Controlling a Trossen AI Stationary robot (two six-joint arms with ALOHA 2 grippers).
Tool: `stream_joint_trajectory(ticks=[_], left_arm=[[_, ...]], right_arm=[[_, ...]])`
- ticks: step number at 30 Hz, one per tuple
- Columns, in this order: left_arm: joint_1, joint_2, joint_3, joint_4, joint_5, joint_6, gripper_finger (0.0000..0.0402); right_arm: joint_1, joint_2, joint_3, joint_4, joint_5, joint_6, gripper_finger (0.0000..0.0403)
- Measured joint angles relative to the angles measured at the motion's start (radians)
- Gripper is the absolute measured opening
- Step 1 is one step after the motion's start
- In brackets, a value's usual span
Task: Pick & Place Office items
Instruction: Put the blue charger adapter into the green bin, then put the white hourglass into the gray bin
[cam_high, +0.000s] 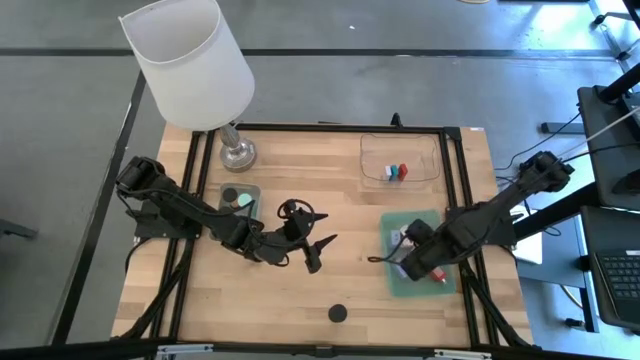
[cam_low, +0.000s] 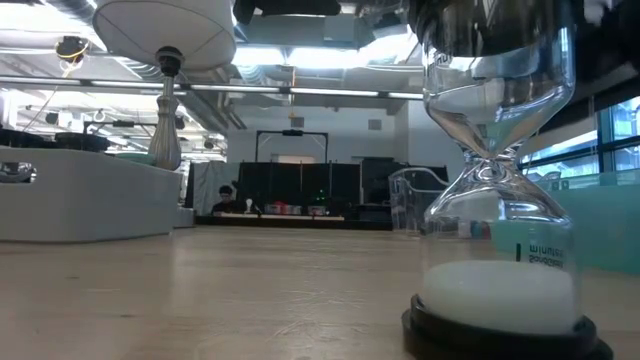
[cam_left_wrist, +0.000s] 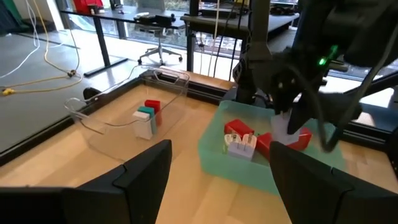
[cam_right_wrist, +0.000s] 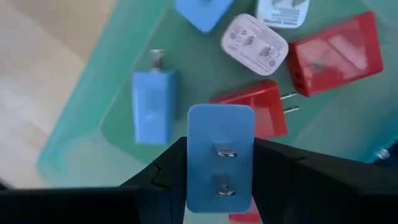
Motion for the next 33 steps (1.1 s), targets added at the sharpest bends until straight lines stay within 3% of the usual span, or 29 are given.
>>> stream_joint_trajectory(ticks=[11, 18, 22, 29, 33], left_arm=[[0.0, 0.0, 0.0, 0.0, -0.004, -0.023, 0.0265], [0.0, 0.0, 0.0, 0.0, 0.009, -0.027, 0.0265], [0.0, 0.0, 0.0, 0.0, 0.071, -0.027, 0.0265], [-0.001, 0.0, 0.0, 0.0, 0.186, -0.026, 0.0265], [0.0, 0.0, 0.0, -0.012, 0.346, -0.018, 0.0265]], right_arm=[[-0.008, 0.007, -0.159, 0.247, 0.152, 0.041, 0.0129], [-0.008, 0.007, -0.188, 0.277, 0.243, 0.018, 0.013], [-0.008, 0.007, -0.189, 0.279, 0.264, 0.007, 0.0151], [-0.008, 0.007, -0.189, 0.279, 0.266, 0.01, 0.0222], [-0.008, 0.006, -0.176, 0.266, 0.265, 0.03, 0.0254]])
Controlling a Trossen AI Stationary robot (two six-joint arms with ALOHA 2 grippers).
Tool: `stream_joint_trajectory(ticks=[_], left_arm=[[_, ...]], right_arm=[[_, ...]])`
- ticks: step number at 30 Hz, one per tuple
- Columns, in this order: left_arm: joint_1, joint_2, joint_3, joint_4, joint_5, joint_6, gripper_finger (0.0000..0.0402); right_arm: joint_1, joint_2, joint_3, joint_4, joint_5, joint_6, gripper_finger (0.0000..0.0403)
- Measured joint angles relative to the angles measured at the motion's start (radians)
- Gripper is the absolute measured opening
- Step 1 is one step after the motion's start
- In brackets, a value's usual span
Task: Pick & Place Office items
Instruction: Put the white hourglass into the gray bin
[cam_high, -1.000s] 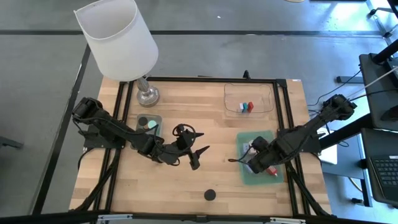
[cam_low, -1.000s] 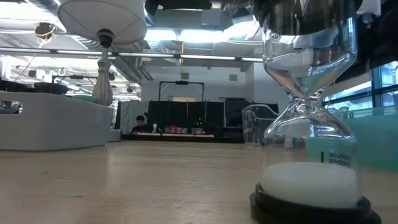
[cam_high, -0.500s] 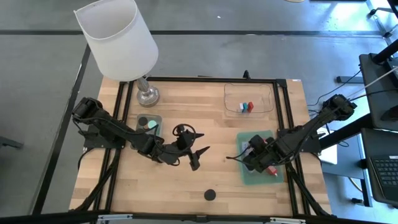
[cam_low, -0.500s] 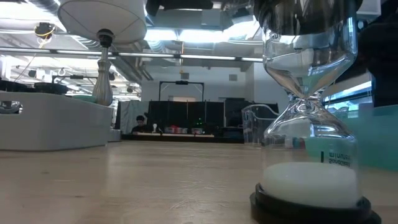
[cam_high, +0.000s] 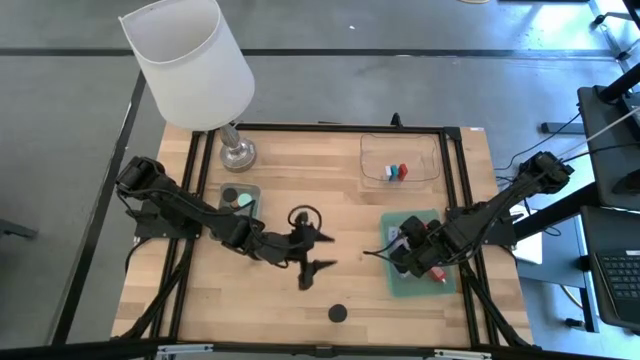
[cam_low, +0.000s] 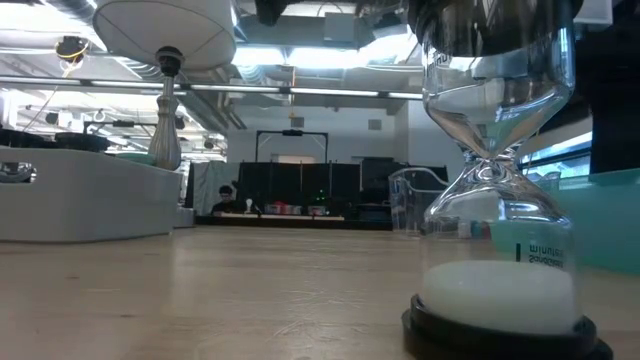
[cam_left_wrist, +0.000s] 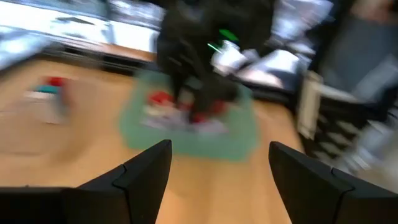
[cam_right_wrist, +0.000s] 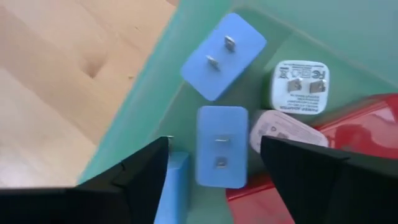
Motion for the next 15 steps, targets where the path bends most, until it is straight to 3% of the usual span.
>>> stream_joint_trajectory(ticks=[6, 15], left_arm=[[-0.002, 0.001, 0.0, -0.098, 0.309, 0.076, 0.0265], [-0.013, 0.059, 0.0, -0.057, 0.41, 0.127, 0.0265]], right_arm=[[0.0, -0.001, 0.092, -0.057, 0.014, -0.029, 0.0279], [0.0, -0.002, 0.265, -0.114, 0.045, -0.132, 0.0284]])
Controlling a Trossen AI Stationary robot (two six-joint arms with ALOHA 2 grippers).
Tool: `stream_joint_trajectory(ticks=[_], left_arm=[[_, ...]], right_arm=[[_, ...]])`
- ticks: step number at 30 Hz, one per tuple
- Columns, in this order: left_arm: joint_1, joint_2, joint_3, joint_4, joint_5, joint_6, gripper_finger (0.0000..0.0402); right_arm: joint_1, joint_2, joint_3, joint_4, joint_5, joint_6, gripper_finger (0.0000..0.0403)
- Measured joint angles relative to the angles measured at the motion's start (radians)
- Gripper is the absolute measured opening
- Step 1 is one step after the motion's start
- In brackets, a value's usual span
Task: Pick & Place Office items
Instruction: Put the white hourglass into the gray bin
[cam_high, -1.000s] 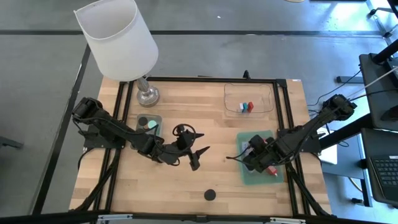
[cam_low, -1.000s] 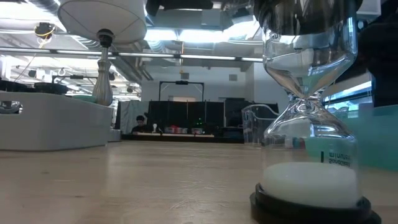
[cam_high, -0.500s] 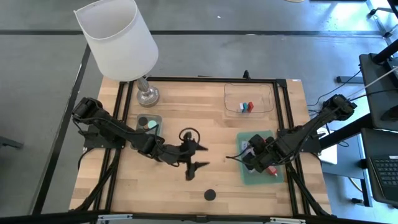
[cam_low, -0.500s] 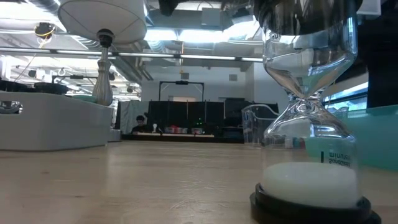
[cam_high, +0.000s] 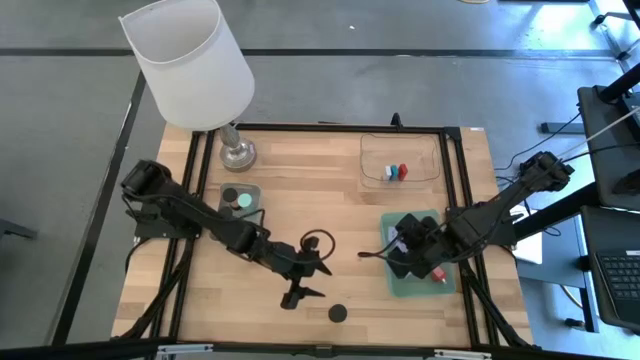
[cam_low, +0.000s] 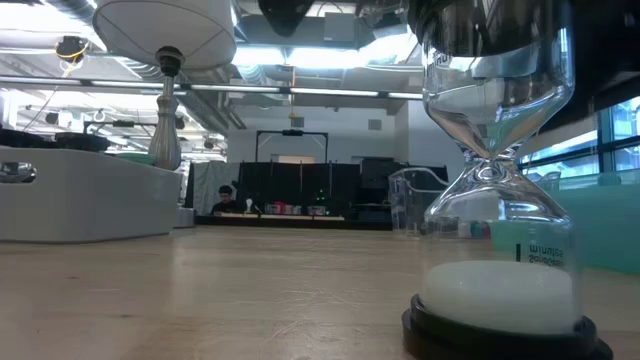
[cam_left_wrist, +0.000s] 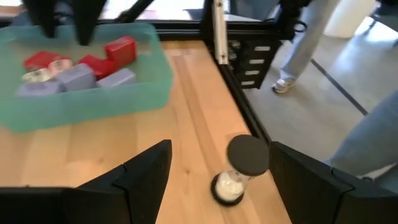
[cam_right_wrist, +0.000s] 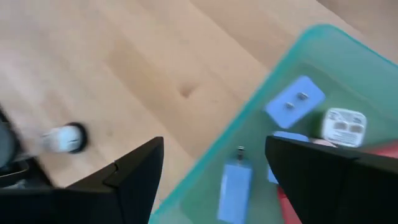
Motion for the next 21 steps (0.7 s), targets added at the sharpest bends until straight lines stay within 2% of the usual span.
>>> stream_joint_trajectory(ticks=[10, 16, 21], left_arm=[[-0.044, 0.114, -0.001, 0.224, -0.01, 0.105, 0.0265], [-0.08, 0.171, -0.001, 0.244, 0.006, 0.115, 0.0265], [-0.098, 0.221, 0.0, 0.328, 0.002, 0.141, 0.0265]], right_arm=[[0.0, 0.0, 0.077, 0.003, 0.0, -0.068, 0.0285], [0.0, 0.0, 0.077, 0.002, 0.0, -0.067, 0.0285], [0.0, 0.0, 0.077, 0.004, 0.0, -0.066, 0.0285]])
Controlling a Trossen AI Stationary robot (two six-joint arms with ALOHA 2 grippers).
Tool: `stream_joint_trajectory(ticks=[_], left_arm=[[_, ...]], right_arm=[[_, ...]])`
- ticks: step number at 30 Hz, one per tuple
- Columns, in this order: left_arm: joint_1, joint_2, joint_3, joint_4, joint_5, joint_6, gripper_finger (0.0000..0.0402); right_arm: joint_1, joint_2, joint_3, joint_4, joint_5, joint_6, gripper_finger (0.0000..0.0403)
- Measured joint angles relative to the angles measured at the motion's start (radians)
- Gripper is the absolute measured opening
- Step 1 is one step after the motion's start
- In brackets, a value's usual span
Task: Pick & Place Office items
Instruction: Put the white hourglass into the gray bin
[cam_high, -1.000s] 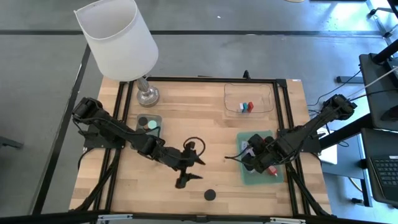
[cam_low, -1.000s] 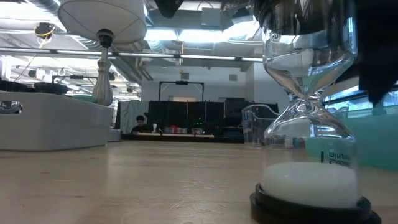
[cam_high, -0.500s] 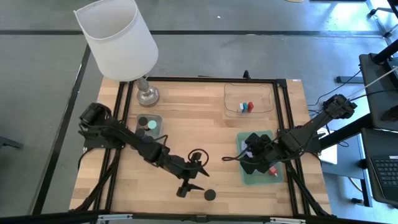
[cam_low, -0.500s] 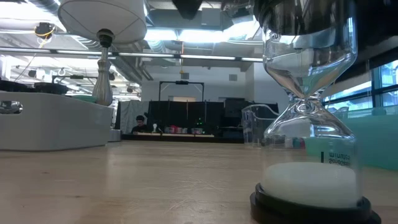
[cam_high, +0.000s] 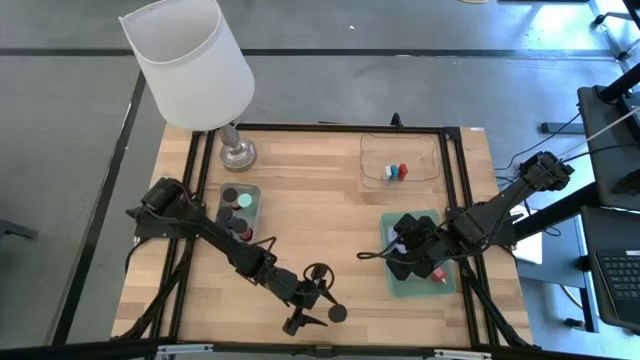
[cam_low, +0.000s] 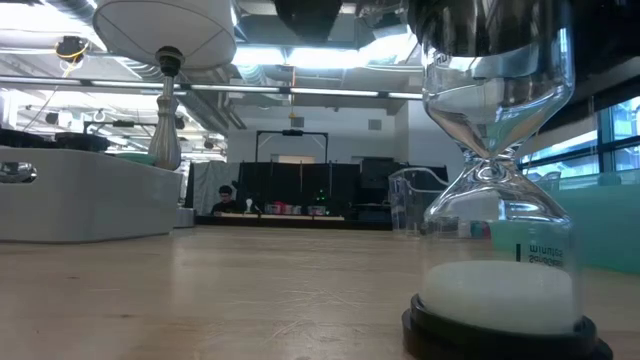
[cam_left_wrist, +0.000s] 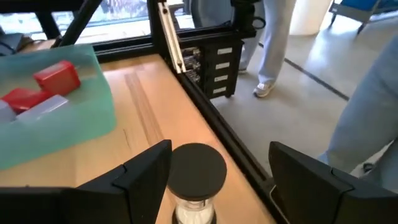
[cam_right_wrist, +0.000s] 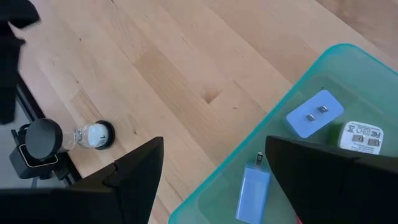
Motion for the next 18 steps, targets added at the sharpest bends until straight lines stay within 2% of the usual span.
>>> stream_joint_trajectory(ticks=[7, 13, 18], left_arm=[[0.0, 0.061, 0.0, 0.012, -0.008, 0.093, 0.0265], [0.011, 0.066, 0.0, 0.004, -0.064, 0.163, 0.0265], [0.024, 0.071, 0.0, 0.01, -0.021, 0.163, 0.0265]], right_arm=[[-0.004, 0.0, 0.0, 0.001, 0.015, 0.002, 0.0285], [-0.009, 0.0, 0.0, 0.002, 0.016, 0.002, 0.0285], [-0.009, 0.0, 0.0, 0.003, 0.018, 0.002, 0.0285]])
